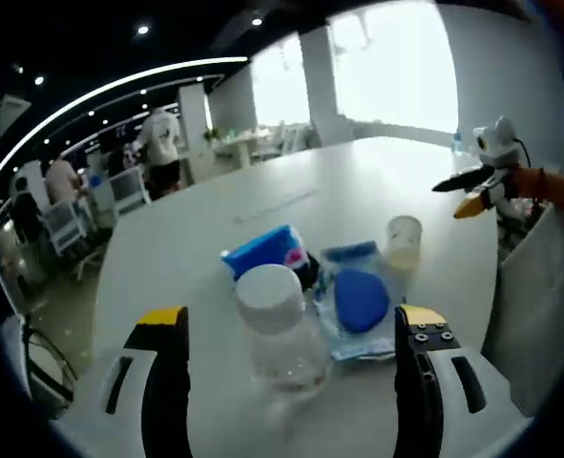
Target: Arrange the tabletop items into an orderly group along one side of the table until the central work area is clear of visible clutter.
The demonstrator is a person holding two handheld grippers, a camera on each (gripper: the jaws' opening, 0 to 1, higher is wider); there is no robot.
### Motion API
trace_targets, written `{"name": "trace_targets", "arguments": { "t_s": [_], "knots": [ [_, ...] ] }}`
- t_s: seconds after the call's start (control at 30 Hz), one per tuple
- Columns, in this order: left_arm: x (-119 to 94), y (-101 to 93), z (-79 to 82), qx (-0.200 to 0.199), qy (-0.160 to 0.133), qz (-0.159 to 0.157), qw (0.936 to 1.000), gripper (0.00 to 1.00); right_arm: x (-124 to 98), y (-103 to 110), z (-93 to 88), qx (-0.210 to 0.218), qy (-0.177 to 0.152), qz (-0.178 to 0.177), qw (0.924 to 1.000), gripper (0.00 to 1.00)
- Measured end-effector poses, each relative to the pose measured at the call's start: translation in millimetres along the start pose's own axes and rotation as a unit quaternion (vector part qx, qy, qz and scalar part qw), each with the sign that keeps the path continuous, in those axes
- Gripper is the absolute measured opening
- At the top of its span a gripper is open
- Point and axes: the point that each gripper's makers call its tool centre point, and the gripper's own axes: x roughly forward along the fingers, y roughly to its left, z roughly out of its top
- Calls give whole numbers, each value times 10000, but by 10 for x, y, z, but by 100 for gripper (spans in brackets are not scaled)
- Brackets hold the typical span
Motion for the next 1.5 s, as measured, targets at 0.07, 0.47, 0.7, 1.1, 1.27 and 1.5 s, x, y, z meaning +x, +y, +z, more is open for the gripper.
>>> {"name": "trace_targets", "arguments": {
  "t_s": [0.07, 0.47, 0.7, 1.1, 1.27, 1.5],
  "knots": [
    [33, -9, -51, 112, 5, -144, 9998, 89, 2, 5, -5, 5, 9, 7, 10000, 95],
    [189, 73, -113, -210, -591, -630, 9960, 98, 14, -6, -43, -22, 82, 2, 10000, 95],
    [272, 43, -237, -175, -555, -823, 9949, 90, 29, 14, -76, -47, 149, 43, 9999, 95],
    [241, 39, -375, -443, -406, -775, 9952, 56, 29, 50, -54, -106, 109, 120, 9998, 96],
    [254, 20, -405, -589, -407, -660, 9952, 40, 29, 61, -40, -100, 79, 135, 9998, 97],
    [258, 75, -392, -1080, -563, -142, 9925, 40, 28, 66, -16, -74, 25, 153, 9999, 98]
  ]
}}
